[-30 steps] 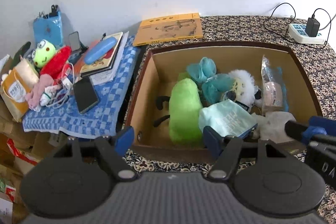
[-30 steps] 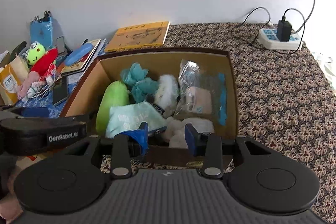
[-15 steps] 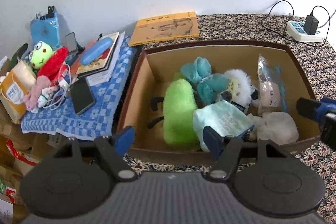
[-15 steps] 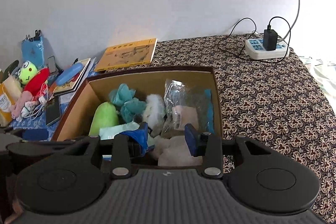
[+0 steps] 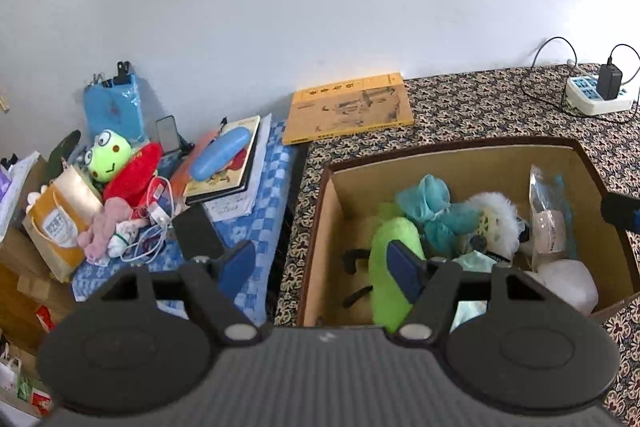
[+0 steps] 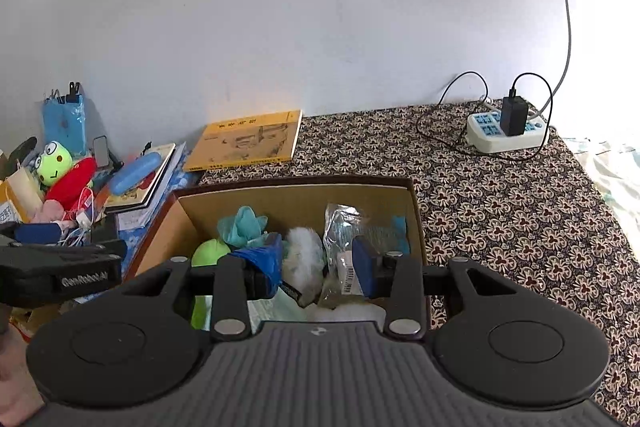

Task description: Organize soft objects

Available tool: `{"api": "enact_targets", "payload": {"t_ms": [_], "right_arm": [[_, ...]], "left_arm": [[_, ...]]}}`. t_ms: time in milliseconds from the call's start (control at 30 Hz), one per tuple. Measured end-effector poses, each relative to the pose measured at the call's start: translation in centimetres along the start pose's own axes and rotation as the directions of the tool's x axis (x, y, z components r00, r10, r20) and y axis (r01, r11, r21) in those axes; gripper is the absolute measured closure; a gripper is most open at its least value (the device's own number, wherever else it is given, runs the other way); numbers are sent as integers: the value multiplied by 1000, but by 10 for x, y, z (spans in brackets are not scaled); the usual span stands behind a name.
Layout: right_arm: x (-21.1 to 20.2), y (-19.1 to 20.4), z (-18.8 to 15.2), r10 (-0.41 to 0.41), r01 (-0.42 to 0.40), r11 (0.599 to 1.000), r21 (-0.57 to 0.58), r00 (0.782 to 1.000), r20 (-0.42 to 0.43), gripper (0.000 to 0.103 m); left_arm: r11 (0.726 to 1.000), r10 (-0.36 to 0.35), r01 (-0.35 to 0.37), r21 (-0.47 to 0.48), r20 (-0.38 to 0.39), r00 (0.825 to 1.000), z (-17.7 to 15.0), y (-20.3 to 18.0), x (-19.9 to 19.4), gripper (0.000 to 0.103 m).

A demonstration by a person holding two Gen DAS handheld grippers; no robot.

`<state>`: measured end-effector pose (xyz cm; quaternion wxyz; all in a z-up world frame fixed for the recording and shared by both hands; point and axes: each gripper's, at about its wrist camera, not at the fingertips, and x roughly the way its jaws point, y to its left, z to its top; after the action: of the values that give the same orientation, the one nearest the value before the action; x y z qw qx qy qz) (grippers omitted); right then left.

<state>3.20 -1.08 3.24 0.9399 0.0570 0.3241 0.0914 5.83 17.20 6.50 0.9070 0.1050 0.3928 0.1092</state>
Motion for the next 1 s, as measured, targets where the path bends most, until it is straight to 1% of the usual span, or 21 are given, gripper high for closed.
{"api": "enact_targets", "payload": {"t_ms": [100, 200, 300, 433, 633, 800, 1000], "right_arm": [[1, 2, -4, -4, 4, 1000, -4, 1000, -12, 81], [4, 1, -8, -10, 9, 1000, -16, 1000, -25, 81], [6, -3, -11, -19, 19, 1000, -9, 999, -33, 81], [10, -6, -14, -25, 25, 1000, 0, 999, -47, 81], [16, -10, -19, -48, 47, 999, -13, 997, -55, 81], [22, -14, -21, -48, 47, 999, -17, 996, -71, 81], [29, -18, -22, -43, 41, 999, -20, 995, -90, 81]], "left_arm": [[1000, -28, 28, -3, -22, 999, -6, -5, 6, 34], [999, -36, 36, -5, -41, 998, -11, -10, 10, 34], [998, -52, 50, -35, -58, 997, -15, -12, 14, 34], [998, -45, 43, -35, -73, 996, -18, -19, 19, 34], [997, -59, 55, -48, -83, 995, -20, -23, 24, 34], [997, -65, 60, -51, -104, 992, -22, -27, 29, 34], [997, -53, 47, -56, -116, 992, -22, -30, 35, 34]]}}
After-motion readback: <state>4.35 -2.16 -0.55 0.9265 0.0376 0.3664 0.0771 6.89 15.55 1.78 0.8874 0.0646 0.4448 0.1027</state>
